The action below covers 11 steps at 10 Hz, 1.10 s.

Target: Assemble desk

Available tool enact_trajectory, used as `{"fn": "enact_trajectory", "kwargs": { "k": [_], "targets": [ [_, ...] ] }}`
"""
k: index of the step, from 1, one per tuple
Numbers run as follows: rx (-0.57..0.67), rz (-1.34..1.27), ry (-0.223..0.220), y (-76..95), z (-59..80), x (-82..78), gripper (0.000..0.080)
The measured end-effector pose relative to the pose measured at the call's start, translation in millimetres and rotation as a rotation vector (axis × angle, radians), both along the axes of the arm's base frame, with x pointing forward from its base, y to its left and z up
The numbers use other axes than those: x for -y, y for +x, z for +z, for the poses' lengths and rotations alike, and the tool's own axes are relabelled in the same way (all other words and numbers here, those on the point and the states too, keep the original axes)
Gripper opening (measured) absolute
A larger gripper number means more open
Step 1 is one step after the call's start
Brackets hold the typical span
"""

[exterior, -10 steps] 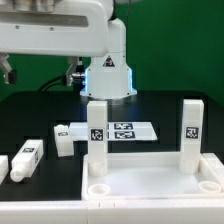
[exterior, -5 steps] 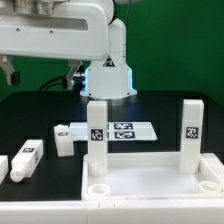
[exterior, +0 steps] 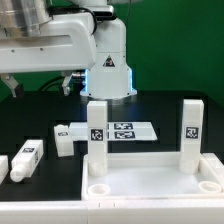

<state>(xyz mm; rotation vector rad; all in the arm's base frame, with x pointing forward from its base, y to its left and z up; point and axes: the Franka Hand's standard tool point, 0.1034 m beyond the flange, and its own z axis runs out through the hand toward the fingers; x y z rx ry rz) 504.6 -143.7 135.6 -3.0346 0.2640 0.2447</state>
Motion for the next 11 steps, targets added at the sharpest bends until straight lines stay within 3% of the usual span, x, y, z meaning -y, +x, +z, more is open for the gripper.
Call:
{"fn": "enact_trajectory", "kwargs": {
  "k": [3,5,7,10,11],
  "targets": [
    [-0.005,-0.001,0.0,-1.7,-1.7,0.2,0.0649],
    [-0.065,-0.011,0.018,-32.0,-26.3,-13.3,0.0649],
    [-0.098,-0.016,-0.008,-38.4,-38.7,-19.1,0.0649],
    [-0.1,-0.013,-0.001,-42.0,-43.3,-17.2,0.0649],
    [-0.126,-0.034,0.008,-54.9,-55.8,-11.8,0.0649]
  ]
}}
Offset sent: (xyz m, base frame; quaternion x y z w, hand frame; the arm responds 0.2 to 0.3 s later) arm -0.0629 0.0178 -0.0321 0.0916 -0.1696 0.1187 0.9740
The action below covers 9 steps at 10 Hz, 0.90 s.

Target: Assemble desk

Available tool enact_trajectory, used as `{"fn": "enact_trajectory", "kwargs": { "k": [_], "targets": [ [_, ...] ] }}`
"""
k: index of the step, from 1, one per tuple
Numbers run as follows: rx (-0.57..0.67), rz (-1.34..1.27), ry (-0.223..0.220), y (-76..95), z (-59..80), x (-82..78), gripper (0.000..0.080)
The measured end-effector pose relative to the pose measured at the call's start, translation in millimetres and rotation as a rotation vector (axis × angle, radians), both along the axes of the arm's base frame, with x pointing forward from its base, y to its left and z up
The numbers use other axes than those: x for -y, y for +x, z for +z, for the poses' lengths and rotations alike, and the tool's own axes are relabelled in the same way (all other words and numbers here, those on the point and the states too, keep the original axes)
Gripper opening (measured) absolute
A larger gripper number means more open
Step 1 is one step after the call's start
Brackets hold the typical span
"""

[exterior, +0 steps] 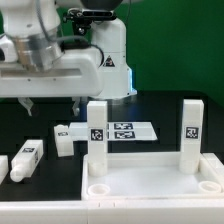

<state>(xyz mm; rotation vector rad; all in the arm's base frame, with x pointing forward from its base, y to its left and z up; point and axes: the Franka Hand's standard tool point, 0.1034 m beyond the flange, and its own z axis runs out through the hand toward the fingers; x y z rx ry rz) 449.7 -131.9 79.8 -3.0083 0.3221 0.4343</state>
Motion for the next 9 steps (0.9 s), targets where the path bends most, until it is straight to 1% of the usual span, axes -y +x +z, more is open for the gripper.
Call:
{"fn": "enact_trajectory", "kwargs": {
  "k": [1,2,3,4,5,6,7,8,9],
  "targets": [
    [-0.048,-0.014,0.002,-14.0,-14.6,3.3,0.0649],
    [-0.115,-0.023,0.02,-25.8,-22.6,0.9,0.0649],
    [-0.128,-0.019,0.018,-26.8,-25.6,0.0,0.0649],
    [-0.092,-0.012,-0.007,-17.3,-22.6,-2.5,0.0649],
    [-0.153,-0.014,0.022,-24.1,-21.0,-7.6,0.0649],
    [-0.232,-0.019,0.049,-25.5,-21.6,-7.3,0.0649],
    [-0.289,-0.019,0.062,-23.1,-24.3,-6.1,0.0649],
    [-0.362,-0.026,0.081,-32.0,-30.5,-7.5,0.0649],
    [-0.405,-0.027,0.084,-37.0,-38.0,-6.8,0.0649]
  ]
}}
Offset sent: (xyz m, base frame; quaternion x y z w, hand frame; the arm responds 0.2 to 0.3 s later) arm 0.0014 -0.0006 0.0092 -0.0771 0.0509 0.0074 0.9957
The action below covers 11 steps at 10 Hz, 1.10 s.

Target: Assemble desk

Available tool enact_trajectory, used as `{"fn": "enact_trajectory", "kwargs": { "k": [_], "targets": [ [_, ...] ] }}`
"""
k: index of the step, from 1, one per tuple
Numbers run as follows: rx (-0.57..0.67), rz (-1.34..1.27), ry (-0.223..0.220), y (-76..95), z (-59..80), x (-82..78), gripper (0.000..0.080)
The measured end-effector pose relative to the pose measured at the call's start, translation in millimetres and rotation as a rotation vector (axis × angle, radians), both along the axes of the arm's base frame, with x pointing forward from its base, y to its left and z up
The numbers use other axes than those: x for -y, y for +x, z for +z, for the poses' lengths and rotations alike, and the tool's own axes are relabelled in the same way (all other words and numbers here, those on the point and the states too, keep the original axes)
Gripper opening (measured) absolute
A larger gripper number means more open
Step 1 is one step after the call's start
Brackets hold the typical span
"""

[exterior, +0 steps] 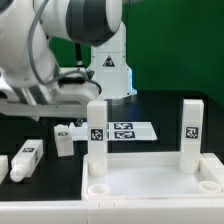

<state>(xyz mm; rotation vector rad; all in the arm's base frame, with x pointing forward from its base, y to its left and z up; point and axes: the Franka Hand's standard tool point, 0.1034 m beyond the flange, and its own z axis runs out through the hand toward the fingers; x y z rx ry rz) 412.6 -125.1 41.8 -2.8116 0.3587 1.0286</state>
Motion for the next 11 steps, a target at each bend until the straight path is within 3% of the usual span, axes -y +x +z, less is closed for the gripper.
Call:
{"fn": "enact_trajectory", "kwargs": {
  "k": [1,5,7,11],
  "targets": [
    [-0.062,-0.004,0.017,-3.3,-1.6,-0.2,0.0649],
    [-0.063,-0.002,0.016,-1.9,-4.5,2.1,0.0649],
    [-0.004,0.02,-0.017,-7.4,-15.4,-1.7,0.0649],
    [0.079,0.041,-0.052,-20.4,-22.4,-5.3,0.0649]
  ]
}}
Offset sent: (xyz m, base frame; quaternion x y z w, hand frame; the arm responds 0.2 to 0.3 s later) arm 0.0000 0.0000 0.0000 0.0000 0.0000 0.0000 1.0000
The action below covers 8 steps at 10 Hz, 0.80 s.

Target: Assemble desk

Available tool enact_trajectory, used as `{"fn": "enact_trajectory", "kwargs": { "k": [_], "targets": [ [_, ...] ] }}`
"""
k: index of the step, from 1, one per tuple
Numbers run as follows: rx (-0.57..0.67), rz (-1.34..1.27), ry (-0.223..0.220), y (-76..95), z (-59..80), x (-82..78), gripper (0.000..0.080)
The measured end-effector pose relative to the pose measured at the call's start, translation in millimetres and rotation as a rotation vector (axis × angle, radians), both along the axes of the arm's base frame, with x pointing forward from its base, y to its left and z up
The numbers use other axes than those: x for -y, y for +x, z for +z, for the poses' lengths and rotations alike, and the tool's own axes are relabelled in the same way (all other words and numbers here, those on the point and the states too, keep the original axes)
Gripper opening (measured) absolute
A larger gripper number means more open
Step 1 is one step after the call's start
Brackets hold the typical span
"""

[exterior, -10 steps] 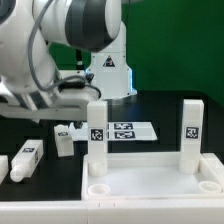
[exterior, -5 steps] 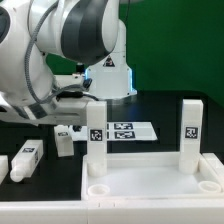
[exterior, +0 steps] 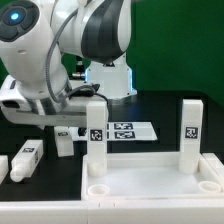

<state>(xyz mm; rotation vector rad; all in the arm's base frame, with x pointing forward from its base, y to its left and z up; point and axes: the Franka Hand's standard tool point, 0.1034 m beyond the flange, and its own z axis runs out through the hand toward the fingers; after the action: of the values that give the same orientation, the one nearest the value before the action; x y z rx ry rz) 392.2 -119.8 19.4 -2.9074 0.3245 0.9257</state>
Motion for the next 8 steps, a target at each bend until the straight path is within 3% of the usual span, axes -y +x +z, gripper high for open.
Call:
{"fn": "enact_trajectory", "kwargs": {
  "k": [3,5,8],
  "targets": [
    [-0.001,-0.001,0.0,-0.3,-0.2,0.5,0.0634],
    [-0.001,-0.001,0.0,-0.3,-0.2,0.6,0.0282],
    [-0.001,-0.003,-0.001,-0.7,-0.2,0.3,0.0279]
  ]
}}
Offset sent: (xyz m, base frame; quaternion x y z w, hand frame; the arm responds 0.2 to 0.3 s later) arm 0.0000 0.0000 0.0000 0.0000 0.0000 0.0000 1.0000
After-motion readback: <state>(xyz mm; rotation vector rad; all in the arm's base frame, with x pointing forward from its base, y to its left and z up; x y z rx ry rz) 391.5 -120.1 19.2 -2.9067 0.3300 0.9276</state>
